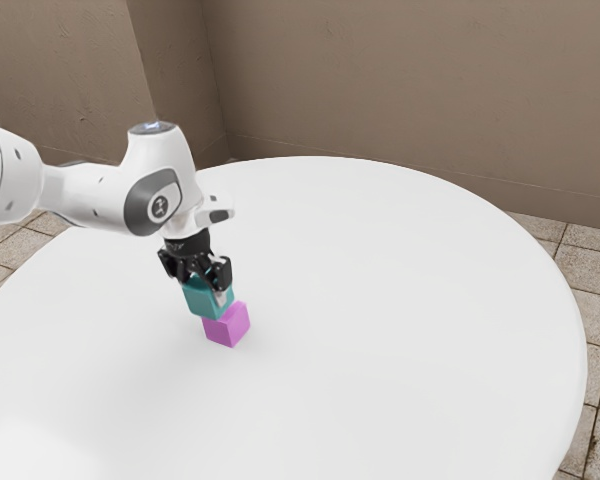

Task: Pick up the blue block with one arm, and put the blue block on the pink block with one arm

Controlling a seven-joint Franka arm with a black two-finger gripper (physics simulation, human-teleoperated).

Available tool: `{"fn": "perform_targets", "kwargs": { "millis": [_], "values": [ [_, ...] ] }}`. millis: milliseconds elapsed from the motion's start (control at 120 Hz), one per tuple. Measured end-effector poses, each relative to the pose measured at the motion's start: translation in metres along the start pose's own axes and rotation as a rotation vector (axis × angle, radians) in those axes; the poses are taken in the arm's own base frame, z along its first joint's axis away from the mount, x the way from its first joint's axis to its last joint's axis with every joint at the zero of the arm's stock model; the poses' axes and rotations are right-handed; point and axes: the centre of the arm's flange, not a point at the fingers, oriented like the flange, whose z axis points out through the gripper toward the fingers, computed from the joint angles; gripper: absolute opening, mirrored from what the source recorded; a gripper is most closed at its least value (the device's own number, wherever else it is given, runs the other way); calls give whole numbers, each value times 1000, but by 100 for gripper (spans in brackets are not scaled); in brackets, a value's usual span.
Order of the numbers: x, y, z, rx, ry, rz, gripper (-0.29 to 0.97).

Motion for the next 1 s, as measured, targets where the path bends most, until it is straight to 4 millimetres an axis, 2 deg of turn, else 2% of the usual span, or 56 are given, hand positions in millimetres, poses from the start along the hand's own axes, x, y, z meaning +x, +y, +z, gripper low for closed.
{"fn": "perform_targets", "kwargs": {
  "millis": [592, 1000],
  "values": [
    [5, 1, 14, 15, 6, -53, 37],
    [16, 2, 12, 18, 19, -18, 37]
  ]
}}
